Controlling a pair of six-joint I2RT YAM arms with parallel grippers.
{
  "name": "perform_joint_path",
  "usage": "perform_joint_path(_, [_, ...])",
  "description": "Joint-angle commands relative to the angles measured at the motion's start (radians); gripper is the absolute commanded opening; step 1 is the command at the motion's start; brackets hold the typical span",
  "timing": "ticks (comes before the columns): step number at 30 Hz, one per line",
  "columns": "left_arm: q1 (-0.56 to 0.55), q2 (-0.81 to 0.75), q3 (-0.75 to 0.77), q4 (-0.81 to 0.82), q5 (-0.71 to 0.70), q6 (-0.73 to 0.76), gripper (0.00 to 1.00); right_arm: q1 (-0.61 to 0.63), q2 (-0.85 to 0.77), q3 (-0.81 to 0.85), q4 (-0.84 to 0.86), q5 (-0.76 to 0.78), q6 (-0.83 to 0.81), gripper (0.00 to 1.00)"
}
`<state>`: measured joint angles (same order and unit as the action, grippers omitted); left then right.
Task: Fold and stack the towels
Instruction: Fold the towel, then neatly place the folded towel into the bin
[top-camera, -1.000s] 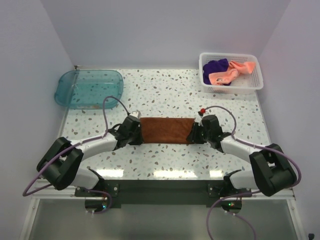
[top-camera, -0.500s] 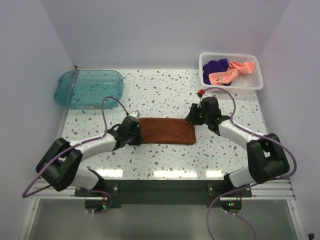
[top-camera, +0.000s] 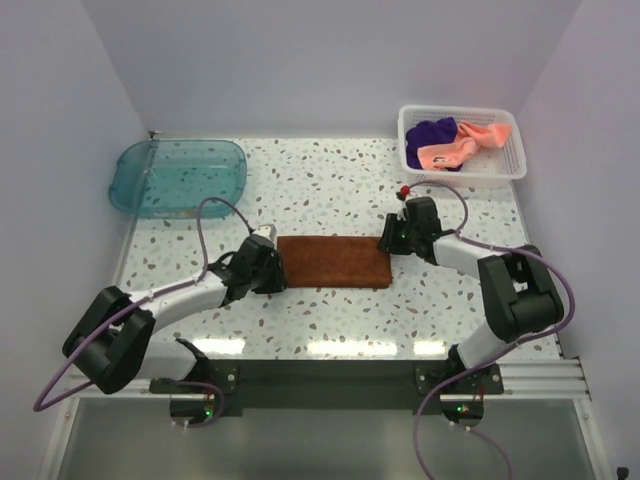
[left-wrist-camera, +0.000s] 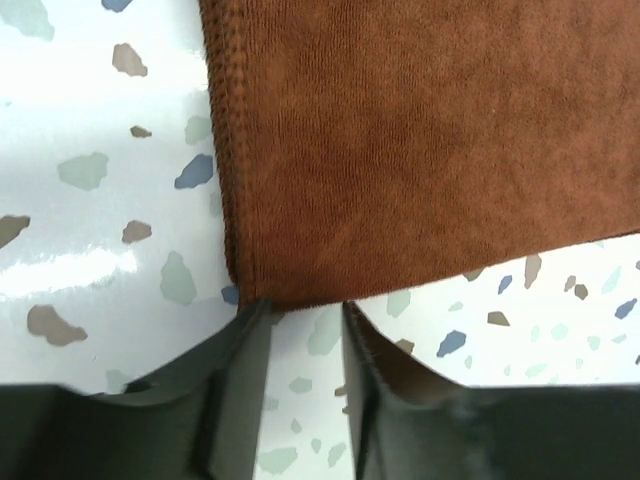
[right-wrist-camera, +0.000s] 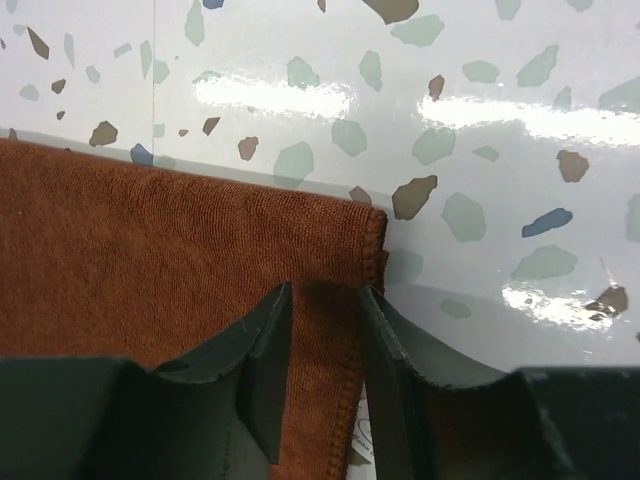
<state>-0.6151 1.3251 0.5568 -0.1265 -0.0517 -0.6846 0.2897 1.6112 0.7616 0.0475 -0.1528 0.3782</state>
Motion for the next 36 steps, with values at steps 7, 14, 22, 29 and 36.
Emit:
perform_joint_path(7, [0.050, -0.135, 0.143, -0.162, -0.033, 0.039, 0.61, 0.133, -0.145, 0.199, -0.302, 0.084, -0.200, 0.59])
perform_joint_path(14, [0.110, -0.090, 0.158, -0.124, 0.083, 0.096, 0.50, 0.255, -0.201, 0.130, -0.252, 0.076, -0.079, 0.53])
perform_joint_path(22, [0.109, 0.023, 0.088, 0.004, 0.136, 0.051, 0.39, 0.261, -0.209, -0.033, -0.184, 0.076, 0.037, 0.43])
perform_joint_path(29, [0.109, 0.089, -0.006, 0.090, 0.139, -0.056, 0.32, 0.224, -0.149, -0.094, -0.198, 0.128, 0.053, 0.41])
perform_joint_path(36, [0.043, 0.108, -0.041, 0.151, 0.159, -0.138, 0.27, 0.082, -0.139, -0.105, -0.242, 0.135, 0.031, 0.41])
